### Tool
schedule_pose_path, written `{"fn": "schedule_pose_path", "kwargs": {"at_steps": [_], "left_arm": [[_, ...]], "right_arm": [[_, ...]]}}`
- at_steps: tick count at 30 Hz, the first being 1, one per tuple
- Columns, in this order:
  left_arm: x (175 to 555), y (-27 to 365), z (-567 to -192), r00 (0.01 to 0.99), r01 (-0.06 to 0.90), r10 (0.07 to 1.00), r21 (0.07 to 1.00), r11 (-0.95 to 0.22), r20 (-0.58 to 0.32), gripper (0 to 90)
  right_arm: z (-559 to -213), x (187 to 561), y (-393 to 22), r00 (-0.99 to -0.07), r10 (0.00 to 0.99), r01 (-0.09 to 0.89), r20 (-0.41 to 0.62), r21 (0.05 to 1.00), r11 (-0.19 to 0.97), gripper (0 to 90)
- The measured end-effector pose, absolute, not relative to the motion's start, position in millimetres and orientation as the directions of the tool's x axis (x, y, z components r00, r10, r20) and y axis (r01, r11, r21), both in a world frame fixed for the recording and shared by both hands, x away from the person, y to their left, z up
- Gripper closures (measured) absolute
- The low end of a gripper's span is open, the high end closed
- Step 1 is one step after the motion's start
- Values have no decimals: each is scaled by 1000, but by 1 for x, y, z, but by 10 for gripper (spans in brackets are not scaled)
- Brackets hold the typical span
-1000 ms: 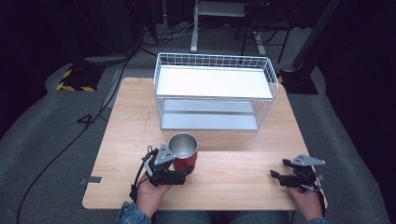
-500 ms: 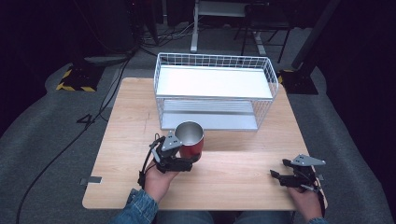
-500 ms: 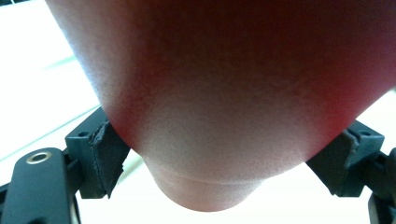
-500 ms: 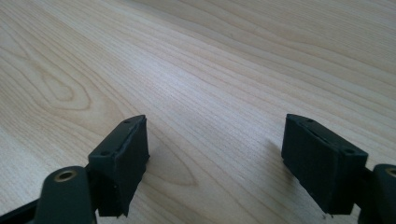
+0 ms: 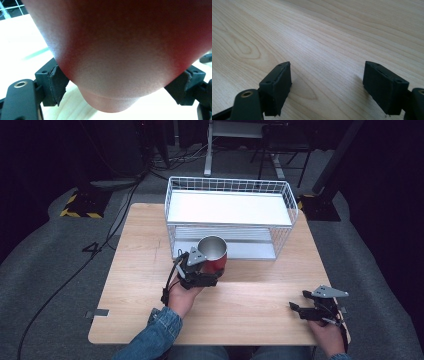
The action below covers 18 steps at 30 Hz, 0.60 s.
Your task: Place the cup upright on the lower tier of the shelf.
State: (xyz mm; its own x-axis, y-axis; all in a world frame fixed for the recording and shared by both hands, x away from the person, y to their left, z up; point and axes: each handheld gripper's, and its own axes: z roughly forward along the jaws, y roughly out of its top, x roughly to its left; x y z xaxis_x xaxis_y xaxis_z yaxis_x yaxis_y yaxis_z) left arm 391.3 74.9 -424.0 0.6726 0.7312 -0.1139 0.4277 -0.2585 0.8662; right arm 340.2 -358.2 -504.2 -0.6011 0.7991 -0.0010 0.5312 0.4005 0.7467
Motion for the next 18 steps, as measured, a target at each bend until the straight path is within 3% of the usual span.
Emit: {"fn": "schedule_pose_path", "kwargs": {"at_steps": [18], "left_arm": [[429,57,-439,596,468,795,854,-225,-117,165]], "right_arm": [[-504,340,-358,-601,799,531,-1,747,401,232]]}}
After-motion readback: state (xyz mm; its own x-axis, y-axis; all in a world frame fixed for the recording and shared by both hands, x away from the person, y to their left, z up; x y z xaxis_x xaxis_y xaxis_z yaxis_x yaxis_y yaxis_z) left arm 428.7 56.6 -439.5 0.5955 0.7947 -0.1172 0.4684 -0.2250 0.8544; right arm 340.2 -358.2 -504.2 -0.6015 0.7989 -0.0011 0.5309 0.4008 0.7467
